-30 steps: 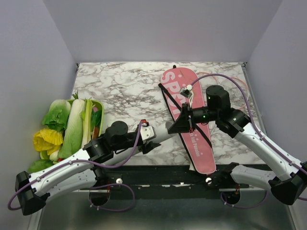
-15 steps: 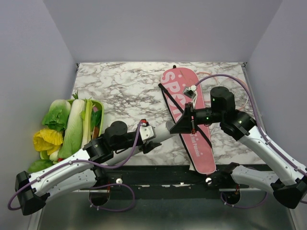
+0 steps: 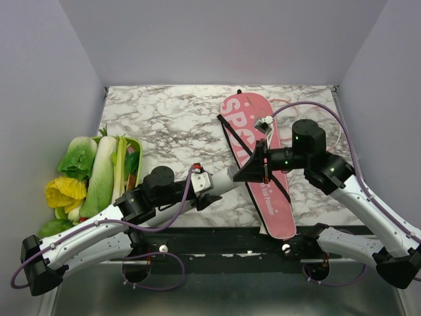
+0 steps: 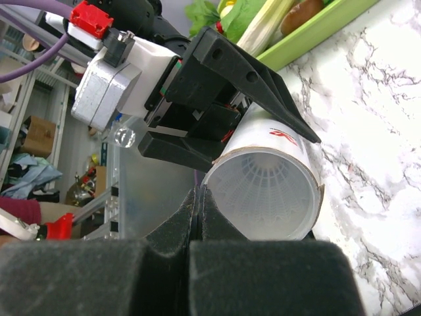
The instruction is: Pack up the badminton gear
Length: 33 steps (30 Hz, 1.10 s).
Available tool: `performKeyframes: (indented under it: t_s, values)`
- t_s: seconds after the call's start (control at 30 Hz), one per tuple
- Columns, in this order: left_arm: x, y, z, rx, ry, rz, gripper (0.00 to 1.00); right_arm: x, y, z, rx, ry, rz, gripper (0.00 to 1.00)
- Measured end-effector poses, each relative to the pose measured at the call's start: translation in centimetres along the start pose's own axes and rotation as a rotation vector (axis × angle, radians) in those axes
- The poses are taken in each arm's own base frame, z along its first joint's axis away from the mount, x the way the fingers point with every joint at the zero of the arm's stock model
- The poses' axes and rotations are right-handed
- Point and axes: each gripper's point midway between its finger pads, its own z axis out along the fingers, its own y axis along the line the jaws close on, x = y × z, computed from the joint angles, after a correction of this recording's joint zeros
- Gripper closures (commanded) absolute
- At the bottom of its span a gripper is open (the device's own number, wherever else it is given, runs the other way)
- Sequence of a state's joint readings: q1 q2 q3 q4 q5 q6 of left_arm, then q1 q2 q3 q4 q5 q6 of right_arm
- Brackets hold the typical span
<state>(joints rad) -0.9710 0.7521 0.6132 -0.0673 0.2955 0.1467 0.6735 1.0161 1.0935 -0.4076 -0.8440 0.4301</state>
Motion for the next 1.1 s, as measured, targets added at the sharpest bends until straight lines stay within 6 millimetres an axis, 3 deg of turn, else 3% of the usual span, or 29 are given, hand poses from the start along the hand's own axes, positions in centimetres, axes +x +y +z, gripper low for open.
performKeyframes:
  t_s: [0.27,0.63,1.1]
  values:
    - [-0.28,-0.07,0.12,0.006,-0.012,0.002,1.0,-0.77,0.49,-0.03,-0.017,-0.041,-0.017,0.99]
    - [-0.62,-0.06,-0.11,0.003,-0.024,0.004,1.0,-0.32,-0.08,0.34,-0.02,-0.043,-0.001,0.99]
    - [-0.62,-0.07,-0.11,0.004,-0.024,0.005,1.0,0.0,0.6,0.21,-0.057,-0.044,0.006,0.99]
